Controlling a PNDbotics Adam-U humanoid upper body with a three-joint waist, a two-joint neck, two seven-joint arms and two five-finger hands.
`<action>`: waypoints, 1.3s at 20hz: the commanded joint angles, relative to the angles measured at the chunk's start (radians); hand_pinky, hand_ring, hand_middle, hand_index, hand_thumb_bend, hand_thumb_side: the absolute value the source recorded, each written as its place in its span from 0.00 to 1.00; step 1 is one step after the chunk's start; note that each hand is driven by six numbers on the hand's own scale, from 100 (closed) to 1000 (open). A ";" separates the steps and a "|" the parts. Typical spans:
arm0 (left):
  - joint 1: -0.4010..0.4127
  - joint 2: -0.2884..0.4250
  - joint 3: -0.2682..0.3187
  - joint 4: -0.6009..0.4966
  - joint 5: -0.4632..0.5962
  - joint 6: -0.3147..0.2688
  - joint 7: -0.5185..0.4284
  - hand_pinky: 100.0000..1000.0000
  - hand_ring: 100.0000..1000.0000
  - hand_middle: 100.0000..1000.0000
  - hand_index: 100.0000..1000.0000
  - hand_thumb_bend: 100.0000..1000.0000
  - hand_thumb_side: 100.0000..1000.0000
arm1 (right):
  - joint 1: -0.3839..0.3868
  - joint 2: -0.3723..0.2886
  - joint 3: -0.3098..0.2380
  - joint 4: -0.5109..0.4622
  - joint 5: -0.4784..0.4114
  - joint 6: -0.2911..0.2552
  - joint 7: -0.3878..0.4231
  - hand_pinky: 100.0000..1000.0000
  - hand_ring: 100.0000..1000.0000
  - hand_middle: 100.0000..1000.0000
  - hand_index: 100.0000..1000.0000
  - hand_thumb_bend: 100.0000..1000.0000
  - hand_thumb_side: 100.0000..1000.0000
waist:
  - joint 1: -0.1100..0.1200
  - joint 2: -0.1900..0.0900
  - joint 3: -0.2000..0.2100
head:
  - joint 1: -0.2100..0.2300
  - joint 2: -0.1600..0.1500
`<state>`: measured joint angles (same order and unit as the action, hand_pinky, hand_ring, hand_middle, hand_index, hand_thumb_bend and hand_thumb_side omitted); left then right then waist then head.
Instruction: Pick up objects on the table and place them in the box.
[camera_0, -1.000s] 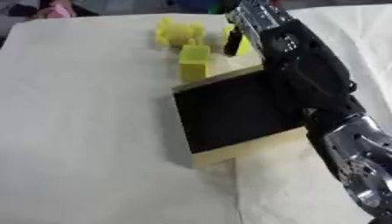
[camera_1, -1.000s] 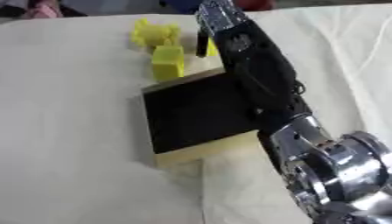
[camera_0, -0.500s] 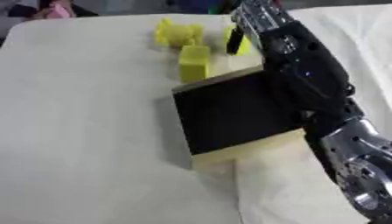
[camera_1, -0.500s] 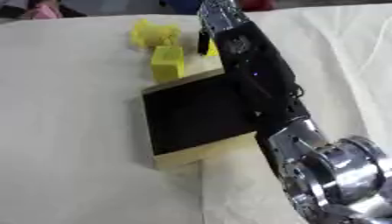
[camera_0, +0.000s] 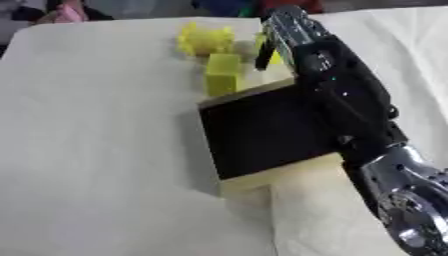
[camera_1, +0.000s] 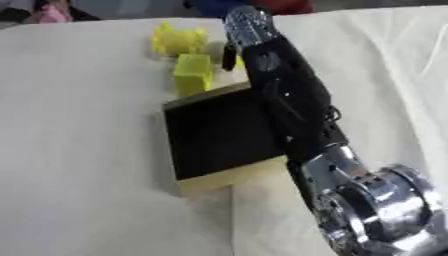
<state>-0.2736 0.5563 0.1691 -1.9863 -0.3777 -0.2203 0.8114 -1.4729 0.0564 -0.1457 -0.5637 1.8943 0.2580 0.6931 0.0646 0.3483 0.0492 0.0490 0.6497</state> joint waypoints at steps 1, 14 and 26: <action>-0.011 0.026 0.003 -0.014 0.002 0.000 -0.002 0.68 0.69 0.72 0.94 0.01 0.60 | -0.013 0.002 -0.009 -0.029 0.007 0.016 -0.008 0.87 0.91 0.92 1.00 0.04 0.33 | 0.005 -0.017 0.006 | -0.003 -0.009; -0.010 0.024 0.001 -0.014 0.001 0.001 -0.004 0.68 0.69 0.72 0.94 0.00 0.60 | 0.008 0.002 -0.012 -0.038 0.191 0.049 -0.223 0.71 0.75 0.71 0.92 0.25 0.26 | 0.008 -0.010 0.007 | -0.003 -0.012; -0.009 0.022 0.002 -0.014 -0.001 -0.001 -0.007 0.68 0.69 0.72 0.94 0.00 0.60 | 0.023 0.007 -0.021 -0.006 0.212 0.092 -0.213 0.54 0.61 0.55 0.70 0.00 0.15 | 0.009 -0.007 0.009 | -0.007 -0.007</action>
<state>-0.2736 0.5556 0.1638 -1.9863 -0.3776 -0.2203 0.8063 -1.4332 0.0661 -0.1664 -0.5680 2.1046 0.3409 0.4786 0.0713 0.3583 0.0549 0.0447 0.6488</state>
